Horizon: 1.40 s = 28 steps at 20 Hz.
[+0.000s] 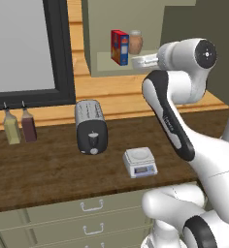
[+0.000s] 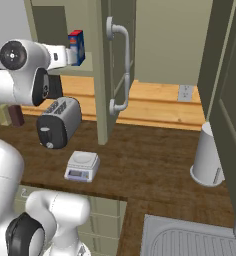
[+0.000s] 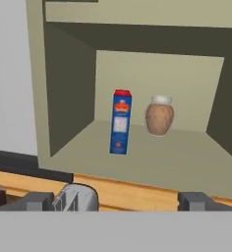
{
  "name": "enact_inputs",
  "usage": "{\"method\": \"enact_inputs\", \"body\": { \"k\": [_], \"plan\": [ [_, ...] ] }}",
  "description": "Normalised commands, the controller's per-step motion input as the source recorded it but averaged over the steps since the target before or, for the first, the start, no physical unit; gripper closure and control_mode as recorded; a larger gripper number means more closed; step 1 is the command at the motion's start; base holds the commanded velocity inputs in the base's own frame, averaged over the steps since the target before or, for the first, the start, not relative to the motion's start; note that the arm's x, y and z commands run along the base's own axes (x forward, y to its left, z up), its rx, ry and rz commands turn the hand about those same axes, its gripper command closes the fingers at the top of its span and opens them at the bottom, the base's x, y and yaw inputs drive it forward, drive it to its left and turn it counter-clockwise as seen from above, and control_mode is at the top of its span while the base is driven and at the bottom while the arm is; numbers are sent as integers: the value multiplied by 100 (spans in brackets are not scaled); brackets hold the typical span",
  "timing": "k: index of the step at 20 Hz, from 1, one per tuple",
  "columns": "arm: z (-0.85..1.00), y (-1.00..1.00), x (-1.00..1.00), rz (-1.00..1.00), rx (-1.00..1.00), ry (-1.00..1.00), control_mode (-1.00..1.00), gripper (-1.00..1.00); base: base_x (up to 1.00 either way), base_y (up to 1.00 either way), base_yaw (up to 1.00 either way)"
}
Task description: Pick the boxed food and place it on the digital scale for weighing, and close the cabinet.
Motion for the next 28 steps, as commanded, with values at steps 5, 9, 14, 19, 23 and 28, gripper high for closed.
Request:
{"method": "enact_inputs", "body": {
  "k": [5,9,14,19,23,28],
  "plan": [
    [2,0,36,0,0,0,-100,-100,0,0,0],
    [0,0,29,0,0,-2,-100,-100,0,0,0],
    [0,0,21,0,0,-2,-100,-100,0,0,0],
    [0,0,19,0,0,0,-100,-100,0,0,0],
    [0,0,19,0,0,0,-100,-100,0,0,0],
    [0,1,21,0,0,0,-100,-100,0,0,0]
  ]
}}
